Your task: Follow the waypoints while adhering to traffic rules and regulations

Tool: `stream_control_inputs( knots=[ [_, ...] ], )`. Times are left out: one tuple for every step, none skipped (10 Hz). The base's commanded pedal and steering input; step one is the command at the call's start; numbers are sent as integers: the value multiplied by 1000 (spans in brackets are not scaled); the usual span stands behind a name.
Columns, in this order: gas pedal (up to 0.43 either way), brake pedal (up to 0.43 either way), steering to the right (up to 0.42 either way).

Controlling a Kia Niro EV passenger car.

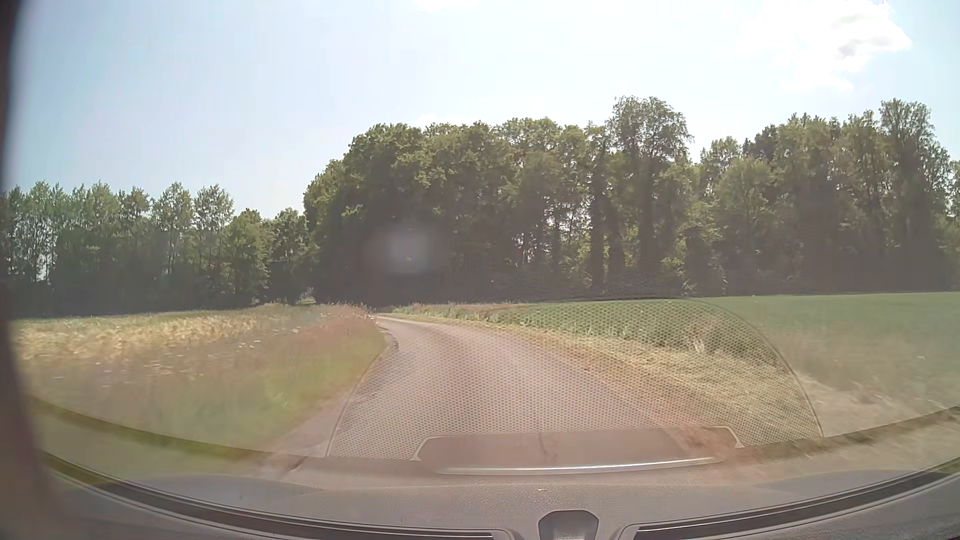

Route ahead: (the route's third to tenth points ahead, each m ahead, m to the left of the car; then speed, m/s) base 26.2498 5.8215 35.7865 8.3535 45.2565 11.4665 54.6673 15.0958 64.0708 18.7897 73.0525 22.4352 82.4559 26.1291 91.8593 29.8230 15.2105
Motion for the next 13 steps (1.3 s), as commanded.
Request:
stream_control_inputs(
  knots=[
    [248,6,-42],
    [248,6,-45],
    [260,6,-46],
    [268,6,-46],
    [268,6,-49],
    [280,6,-51],
    [280,6,-53],
    [287,6,-54],
    [311,6,-54],
    [311,6,-54],
    [311,6,-54],
    [358,6,-56],
    [358,6,-58]
  ],
)
